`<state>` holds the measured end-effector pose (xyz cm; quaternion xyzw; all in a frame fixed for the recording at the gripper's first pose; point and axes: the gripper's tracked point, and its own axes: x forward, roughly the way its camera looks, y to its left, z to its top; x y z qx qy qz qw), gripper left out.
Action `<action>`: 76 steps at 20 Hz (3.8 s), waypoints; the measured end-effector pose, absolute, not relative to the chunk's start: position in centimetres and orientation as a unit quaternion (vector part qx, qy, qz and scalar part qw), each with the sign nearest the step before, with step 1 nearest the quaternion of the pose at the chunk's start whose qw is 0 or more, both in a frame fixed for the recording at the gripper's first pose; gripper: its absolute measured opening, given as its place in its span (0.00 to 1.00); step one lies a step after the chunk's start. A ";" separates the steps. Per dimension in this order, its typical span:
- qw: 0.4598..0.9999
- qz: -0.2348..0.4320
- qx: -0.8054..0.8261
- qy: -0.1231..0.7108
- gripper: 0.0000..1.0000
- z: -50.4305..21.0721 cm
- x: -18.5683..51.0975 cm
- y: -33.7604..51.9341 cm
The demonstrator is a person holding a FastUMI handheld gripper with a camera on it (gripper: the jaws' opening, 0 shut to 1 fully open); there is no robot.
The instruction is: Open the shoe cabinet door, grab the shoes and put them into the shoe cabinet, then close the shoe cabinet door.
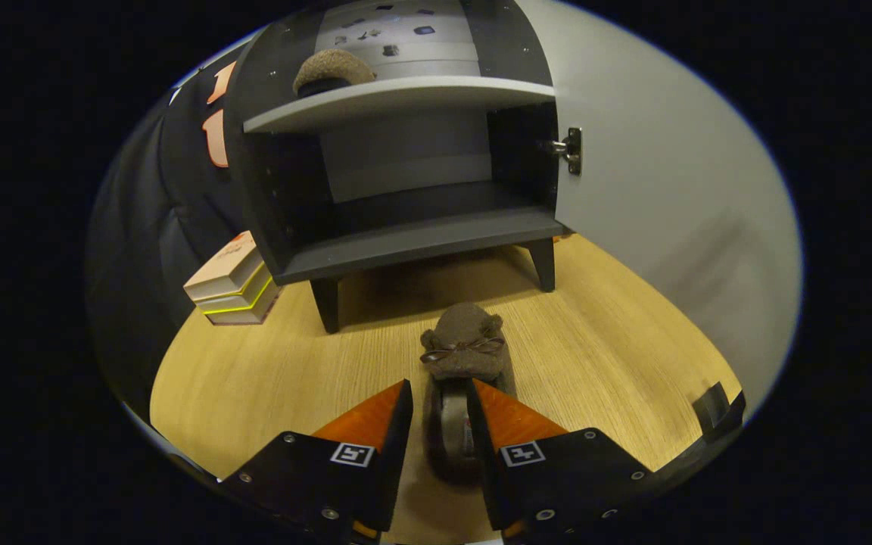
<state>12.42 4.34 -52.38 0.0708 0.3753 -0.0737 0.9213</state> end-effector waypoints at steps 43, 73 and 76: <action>0.984 -0.074 -0.020 0.162 0.04 -17.7 22.4 3.7; 0.975 0.013 0.080 0.205 0.24 -24.3 48.4 0.4; 0.973 0.005 0.085 0.215 0.41 -24.1 47.7 0.0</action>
